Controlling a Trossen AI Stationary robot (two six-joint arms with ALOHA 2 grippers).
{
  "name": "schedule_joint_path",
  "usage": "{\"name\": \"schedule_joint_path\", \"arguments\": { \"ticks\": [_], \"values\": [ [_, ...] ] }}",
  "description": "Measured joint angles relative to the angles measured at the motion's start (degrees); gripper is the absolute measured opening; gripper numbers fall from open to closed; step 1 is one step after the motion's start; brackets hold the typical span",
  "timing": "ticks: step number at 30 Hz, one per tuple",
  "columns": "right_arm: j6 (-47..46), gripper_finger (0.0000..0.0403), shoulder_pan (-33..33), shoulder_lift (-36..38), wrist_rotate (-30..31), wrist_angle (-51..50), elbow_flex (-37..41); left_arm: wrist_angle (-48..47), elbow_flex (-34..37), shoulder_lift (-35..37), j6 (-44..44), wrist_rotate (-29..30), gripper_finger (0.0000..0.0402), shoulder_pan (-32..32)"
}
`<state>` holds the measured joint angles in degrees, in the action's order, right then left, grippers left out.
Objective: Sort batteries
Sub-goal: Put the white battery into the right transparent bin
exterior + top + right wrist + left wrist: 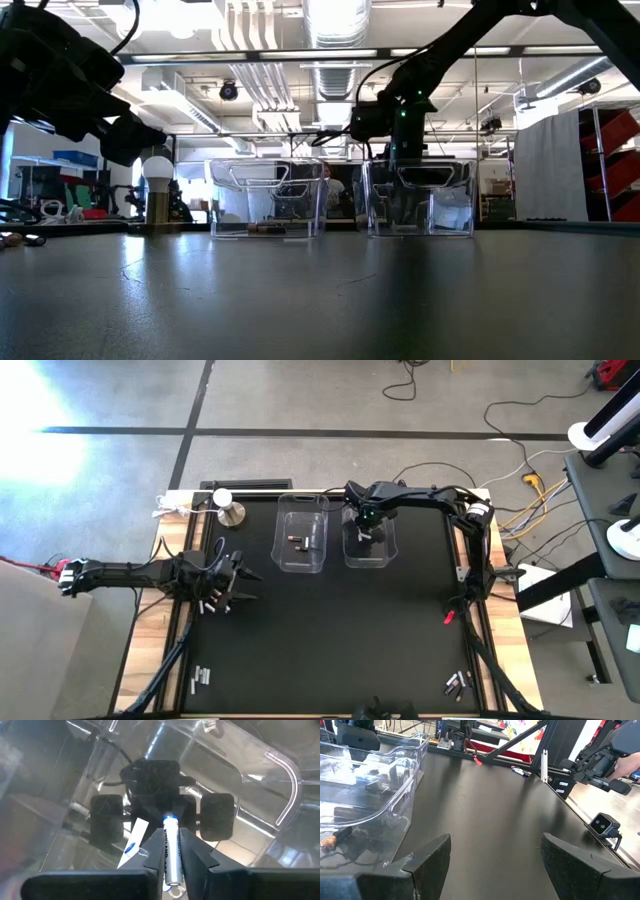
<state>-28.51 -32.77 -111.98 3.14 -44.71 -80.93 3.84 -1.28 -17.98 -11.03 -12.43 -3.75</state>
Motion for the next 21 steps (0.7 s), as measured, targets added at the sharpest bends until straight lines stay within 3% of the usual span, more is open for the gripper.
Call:
{"name": "schedule_joint_path", "arguments": {
  "ticks": [21],
  "values": [
    [1.6,0.0053,0.1,-0.2,-2.7,-4.6,-1.2,0.0,0.0,0.0,0.0,0.0,0.0284,0.0]
  ]
}}
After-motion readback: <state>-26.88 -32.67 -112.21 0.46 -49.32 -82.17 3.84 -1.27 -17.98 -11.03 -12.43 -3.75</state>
